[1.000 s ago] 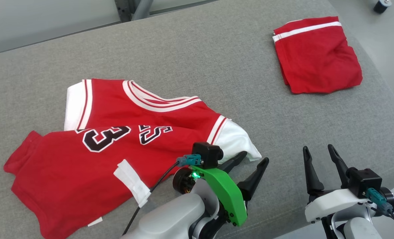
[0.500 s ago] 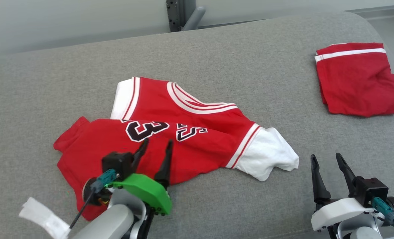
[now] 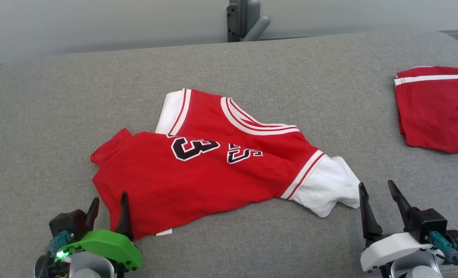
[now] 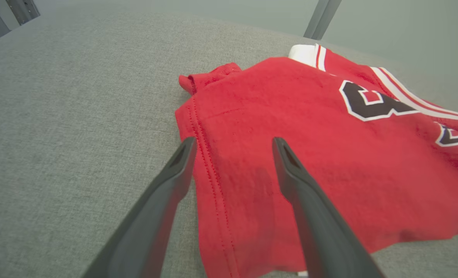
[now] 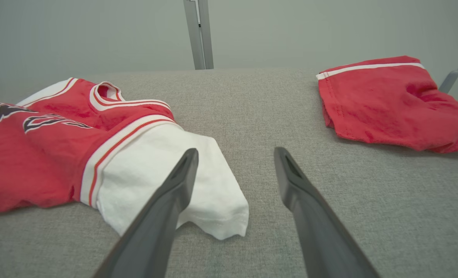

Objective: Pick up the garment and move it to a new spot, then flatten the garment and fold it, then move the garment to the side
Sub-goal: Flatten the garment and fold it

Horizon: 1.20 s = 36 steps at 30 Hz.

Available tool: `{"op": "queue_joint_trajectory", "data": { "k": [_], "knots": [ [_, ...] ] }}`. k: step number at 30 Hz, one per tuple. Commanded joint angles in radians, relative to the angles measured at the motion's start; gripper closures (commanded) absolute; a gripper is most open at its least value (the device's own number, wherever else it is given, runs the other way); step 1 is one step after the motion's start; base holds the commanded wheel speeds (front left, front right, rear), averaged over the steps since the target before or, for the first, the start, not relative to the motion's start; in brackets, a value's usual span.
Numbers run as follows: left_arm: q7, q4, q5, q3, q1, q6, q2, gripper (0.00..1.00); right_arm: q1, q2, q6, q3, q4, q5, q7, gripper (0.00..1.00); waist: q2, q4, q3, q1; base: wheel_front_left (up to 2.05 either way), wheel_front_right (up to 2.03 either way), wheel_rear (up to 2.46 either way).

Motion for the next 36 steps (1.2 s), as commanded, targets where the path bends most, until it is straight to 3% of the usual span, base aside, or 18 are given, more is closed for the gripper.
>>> {"op": "queue_joint_trajectory", "data": {
  "k": [1, 13, 14, 15, 18, 24, 28, 30, 31, 36],
  "knots": [
    [-0.002, 0.012, -0.017, 0.012, 0.012, -0.010, 0.000, 0.00, 0.005, -0.002, -0.002, 0.002, 0.002, -0.006, -0.003, 0.00, 0.0012, -0.001, 0.000, 0.0000, 0.00, 0.00, 0.00],
    [0.068, 0.132, -0.097, 0.013, 0.024, -0.052, -0.036, 0.00, 0.006, -0.002, -0.002, 0.004, 0.000, -0.012, -0.003, 0.00, 0.0012, -0.023, 0.012, 0.0000, 0.00, 0.00, 0.00],
    [0.068, 0.140, -0.102, 0.013, 0.020, -0.062, -0.041, 0.55, 0.004, -0.002, -0.002, 0.004, 0.000, -0.012, -0.003, 0.00, 0.0012, -0.025, 0.013, 0.0000, 0.00, 0.00, 0.00],
    [0.066, 0.146, -0.108, 0.013, 0.015, -0.072, -0.045, 1.00, 0.002, -0.002, -0.002, 0.003, -0.001, -0.013, -0.003, 0.00, 0.0012, -0.026, 0.013, 0.0000, 0.00, 0.00, 0.00],
    [0.046, 0.157, -0.111, 0.028, -0.002, -0.095, -0.051, 1.00, 0.003, -0.002, -0.002, -0.002, -0.002, -0.015, -0.003, 0.00, 0.0012, -0.028, 0.013, 0.0000, 0.00, 0.00, 0.00],
    [0.015, 0.169, -0.098, 0.087, -0.021, -0.074, -0.035, 1.00, 0.016, -0.001, -0.002, 0.007, 0.002, -0.016, -0.003, 0.00, 0.0012, -0.019, 0.005, 0.0000, 0.00, 0.00, 0.00],
    [0.010, 0.203, -0.100, 0.098, -0.015, -0.087, -0.034, 1.00, 0.023, -0.002, -0.002, 0.019, 0.012, -0.020, -0.003, 0.00, 0.0012, -0.018, -0.020, 0.0000, 0.00, 0.00, 0.00],
    [0.008, 0.216, -0.107, 0.097, 0.006, -0.092, -0.041, 0.60, 0.027, -0.002, -0.002, 0.025, 0.015, -0.023, -0.003, 0.00, 0.0012, -0.022, -0.037, 0.0000, 0.00, 0.00, 0.00],
    [0.011, 0.219, -0.109, 0.092, 0.017, -0.094, -0.044, 0.00, 0.030, -0.002, -0.002, 0.026, 0.015, -0.024, -0.003, 0.00, 0.0012, -0.024, -0.045, 0.0000, 0.00, 0.00, 0.00],
    [0.005, 0.194, -0.092, 0.093, 0.053, -0.081, -0.029, 0.00, 0.042, -0.002, -0.002, 0.017, 0.000, -0.027, -0.003, 0.00, 0.0012, -0.027, -0.062, 0.0000, 0.00, 0.00, 0.00]
  ]
}}
